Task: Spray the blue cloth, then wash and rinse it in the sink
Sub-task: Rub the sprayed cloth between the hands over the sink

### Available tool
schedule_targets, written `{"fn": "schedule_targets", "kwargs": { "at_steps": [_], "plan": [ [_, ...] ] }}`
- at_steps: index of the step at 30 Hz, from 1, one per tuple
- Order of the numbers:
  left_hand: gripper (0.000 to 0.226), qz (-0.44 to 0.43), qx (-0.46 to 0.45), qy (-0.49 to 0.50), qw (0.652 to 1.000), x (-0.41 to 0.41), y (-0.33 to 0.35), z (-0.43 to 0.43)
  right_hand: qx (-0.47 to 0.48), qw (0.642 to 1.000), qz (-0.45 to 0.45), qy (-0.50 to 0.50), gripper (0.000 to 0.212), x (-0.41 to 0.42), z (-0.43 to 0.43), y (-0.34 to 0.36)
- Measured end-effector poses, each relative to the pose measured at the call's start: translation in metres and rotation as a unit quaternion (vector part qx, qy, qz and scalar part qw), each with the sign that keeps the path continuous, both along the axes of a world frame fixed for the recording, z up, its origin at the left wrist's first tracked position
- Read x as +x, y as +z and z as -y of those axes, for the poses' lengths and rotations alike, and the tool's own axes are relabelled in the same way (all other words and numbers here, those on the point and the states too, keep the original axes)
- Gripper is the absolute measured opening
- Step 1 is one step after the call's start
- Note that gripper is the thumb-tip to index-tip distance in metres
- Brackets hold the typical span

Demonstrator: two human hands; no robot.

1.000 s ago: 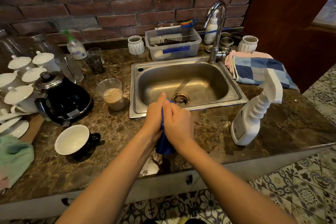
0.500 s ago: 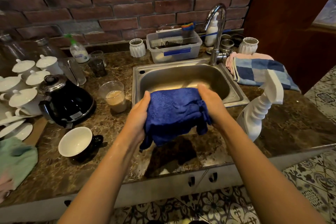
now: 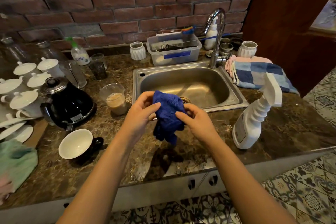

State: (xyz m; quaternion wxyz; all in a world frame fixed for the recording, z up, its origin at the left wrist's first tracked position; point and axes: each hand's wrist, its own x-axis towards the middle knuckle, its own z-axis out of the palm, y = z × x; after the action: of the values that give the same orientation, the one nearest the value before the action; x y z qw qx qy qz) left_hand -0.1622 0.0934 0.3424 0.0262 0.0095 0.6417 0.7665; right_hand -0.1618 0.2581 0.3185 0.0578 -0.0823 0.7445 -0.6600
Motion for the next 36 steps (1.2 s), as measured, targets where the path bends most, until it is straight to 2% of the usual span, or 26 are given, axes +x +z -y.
{"fn": "schedule_targets", "kwargs": {
  "at_steps": [2,4,6,8,11,13,15,18,21,23,25,26,28,30,33,35,36],
  "plan": [
    [0.021,-0.026,-0.078,0.06,0.995,-0.003,-0.005,0.008,-0.007,1.0,-0.001,-0.001,0.017,-0.003,-0.003,0.004],
    [0.015,-0.02,-0.081,0.089,0.993,-0.006,-0.007,0.01,0.011,0.999,-0.008,0.046,0.015,-0.003,-0.004,0.011],
    [0.011,0.01,-0.108,0.048,0.993,-0.009,-0.003,0.006,0.036,0.992,-0.018,0.119,0.015,-0.002,-0.002,0.021],
    [0.027,0.047,-0.152,-0.018,0.987,-0.008,0.002,-0.002,0.075,0.986,-0.035,0.148,0.018,-0.005,-0.003,0.029],
    [0.041,0.075,-0.186,-0.061,0.978,-0.003,0.003,-0.01,0.179,0.976,-0.101,0.071,0.026,-0.017,-0.011,0.03],
    [0.03,0.084,-0.126,-0.057,0.987,-0.001,-0.002,-0.015,0.231,0.965,-0.124,0.021,0.028,-0.021,-0.013,0.02],
    [0.018,0.13,-0.009,-0.028,0.991,-0.002,-0.005,-0.018,0.221,0.971,-0.09,-0.002,0.028,-0.019,-0.013,0.008],
    [0.017,0.209,0.12,0.0,0.97,-0.004,-0.005,-0.018,0.189,0.979,-0.001,0.073,0.02,-0.009,-0.021,-0.013],
    [0.012,0.253,0.189,0.018,0.949,-0.007,-0.004,-0.011,0.134,0.978,0.06,0.148,0.012,0.003,-0.036,-0.029],
    [0.01,0.256,0.197,0.031,0.946,-0.007,-0.007,-0.008,0.066,0.989,0.079,0.108,0.01,0.005,-0.043,-0.035],
    [0.01,0.243,0.202,0.043,0.948,-0.005,-0.011,-0.006,-0.008,0.993,0.112,0.027,0.013,0.005,-0.043,-0.03],
    [0.01,0.231,0.201,0.047,0.951,-0.005,-0.014,-0.006,-0.012,0.993,0.116,-0.014,0.015,0.005,-0.04,-0.025],
    [0.008,0.181,0.17,0.063,0.967,-0.006,-0.02,-0.006,0.057,0.991,0.092,-0.079,0.019,0.006,-0.035,-0.017],
    [0.015,0.119,0.119,0.07,0.983,-0.007,-0.025,-0.006,0.115,0.988,0.066,-0.079,0.024,0.008,-0.032,-0.008],
    [0.017,0.079,0.071,0.057,0.993,-0.005,-0.027,-0.01,0.13,0.991,0.033,-0.026,0.03,0.011,-0.018,0.009],
    [0.008,0.08,0.088,0.049,0.992,-0.001,-0.024,-0.02,0.125,0.991,-0.026,-0.046,0.037,0.01,0.003,0.018],
    [0.012,0.082,0.103,0.049,0.99,0.001,-0.021,-0.027,0.135,0.987,-0.062,-0.064,0.039,0.008,0.013,0.022]
  ]
}}
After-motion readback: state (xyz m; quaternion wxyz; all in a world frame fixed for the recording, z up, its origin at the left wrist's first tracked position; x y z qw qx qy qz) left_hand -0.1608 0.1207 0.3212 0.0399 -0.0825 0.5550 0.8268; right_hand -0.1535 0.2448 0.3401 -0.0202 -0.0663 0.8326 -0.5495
